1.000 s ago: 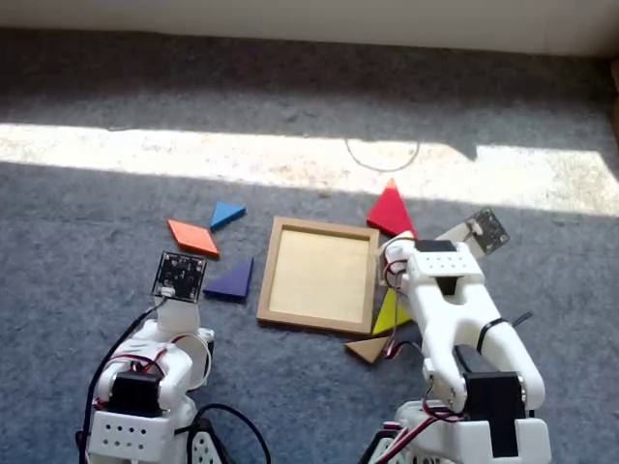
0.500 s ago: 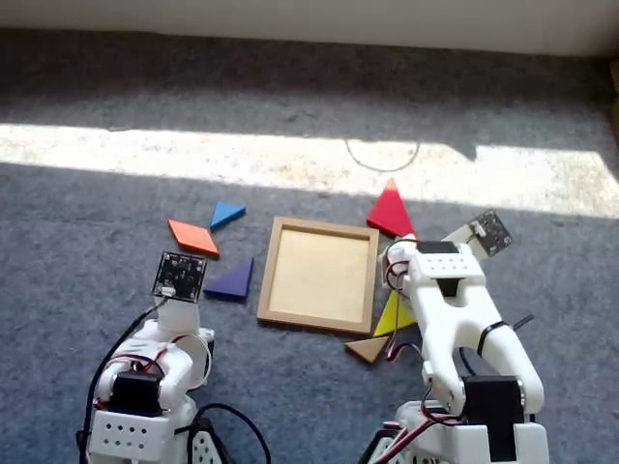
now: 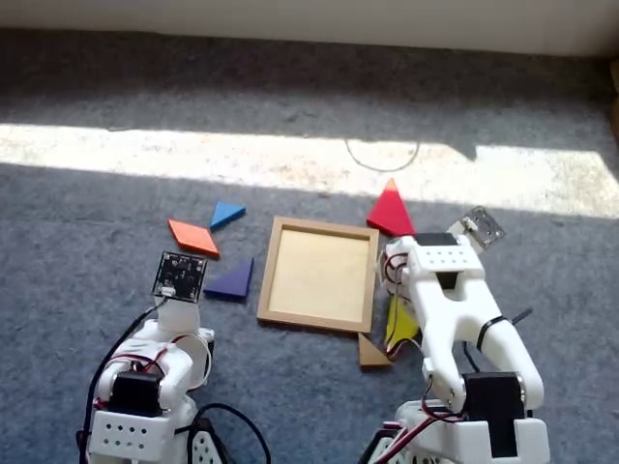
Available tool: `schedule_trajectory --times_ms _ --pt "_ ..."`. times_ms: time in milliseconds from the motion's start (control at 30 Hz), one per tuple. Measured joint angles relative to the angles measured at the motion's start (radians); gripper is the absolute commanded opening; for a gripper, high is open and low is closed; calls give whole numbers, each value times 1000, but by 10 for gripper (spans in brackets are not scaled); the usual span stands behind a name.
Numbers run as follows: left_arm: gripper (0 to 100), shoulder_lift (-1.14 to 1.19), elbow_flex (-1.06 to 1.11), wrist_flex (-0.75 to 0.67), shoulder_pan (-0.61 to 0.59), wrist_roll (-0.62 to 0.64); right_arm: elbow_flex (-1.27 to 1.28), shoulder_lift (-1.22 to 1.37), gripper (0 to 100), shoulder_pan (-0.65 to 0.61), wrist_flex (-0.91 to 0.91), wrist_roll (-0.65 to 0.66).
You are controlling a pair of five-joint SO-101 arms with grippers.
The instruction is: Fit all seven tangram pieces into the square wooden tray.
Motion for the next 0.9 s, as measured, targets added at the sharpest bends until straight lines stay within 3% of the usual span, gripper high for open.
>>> schedule_trajectory --times_ms 267,533,900 --pt "6 0 0 0 0 0 -87 0 282 -9 129 25" --pt "6 0 0 0 0 0 -101 0 286 -11 146 25" --pt "6 0 0 0 0 0 12 -17 286 -55 -71 26"
